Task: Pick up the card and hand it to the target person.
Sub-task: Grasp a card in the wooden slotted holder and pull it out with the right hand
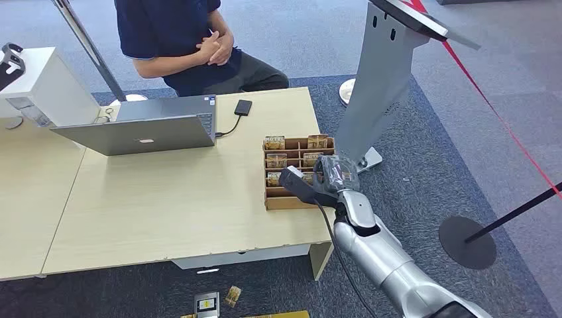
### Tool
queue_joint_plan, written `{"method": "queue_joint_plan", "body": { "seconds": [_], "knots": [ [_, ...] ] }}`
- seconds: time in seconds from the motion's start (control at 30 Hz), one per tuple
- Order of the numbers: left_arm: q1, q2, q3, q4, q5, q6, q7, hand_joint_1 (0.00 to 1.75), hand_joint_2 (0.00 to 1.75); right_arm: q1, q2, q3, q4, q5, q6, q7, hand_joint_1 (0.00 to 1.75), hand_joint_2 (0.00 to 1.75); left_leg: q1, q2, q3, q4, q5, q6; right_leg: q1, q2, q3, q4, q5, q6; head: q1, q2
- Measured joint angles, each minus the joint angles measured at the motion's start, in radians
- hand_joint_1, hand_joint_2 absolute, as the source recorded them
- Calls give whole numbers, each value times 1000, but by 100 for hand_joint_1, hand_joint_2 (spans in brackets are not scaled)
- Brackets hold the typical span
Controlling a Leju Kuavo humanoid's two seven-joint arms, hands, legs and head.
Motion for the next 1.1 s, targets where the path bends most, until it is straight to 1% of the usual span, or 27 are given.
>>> {"method": "queue_joint_plan", "body": {
  "seconds": [0.07,0.17,0.33,0.57,0.63,0.77,0.97,1.03,1.1],
  "knots": [
    [0,0,0,0,0,0,0,0,0,-1,0,0,2,0,0,-1,119,175,0,0,0,0,0,0,0,0,0,0,0,0,0,0],
    [0,0,0,0,1,0,0,0,0,-3,2,0,7,2,-2,-2,111,175,0,0,1,0,0,0,0,0,1,0,0,0,0,0],
    [0,0,0,0,1,0,0,0,0,-6,4,0,15,6,-2,-2,89,175,0,0,2,0,0,0,0,0,2,0,0,0,0,0],
    [0,0,0,0,8,4,0,0,0,-5,8,3,27,14,3,-3,72,175,0,0,2,0,0,0,0,0,2,0,0,0,0,0],
    [0,0,0,0,12,5,0,0,0,-5,10,4,30,16,4,-5,72,175,0,0,2,0,0,0,0,0,2,0,0,0,0,0],
    [0,0,0,0,16,6,-5,0,0,-6,14,5,35,18,6,-8,81,175,0,0,2,0,0,0,0,0,2,0,0,0,0,0],
    [0,0,0,0,16,6,-8,0,0,-11,18,5,42,18,6,-10,120,175,0,0,2,0,0,0,0,0,2,0,0,0,0,0],
    [0,0,0,0,17,6,-8,0,0,-14,19,5,44,18,5,-10,127,175,0,0,2,0,0,0,0,0,2,0,0,0,0,0],
    [0,0,0,0,18,7,-8,0,0,-16,19,5,44,18,3,-11,129,175,0,0,2,0,0,0,0,0,2,0,0,0,0,0]
  ]
}}
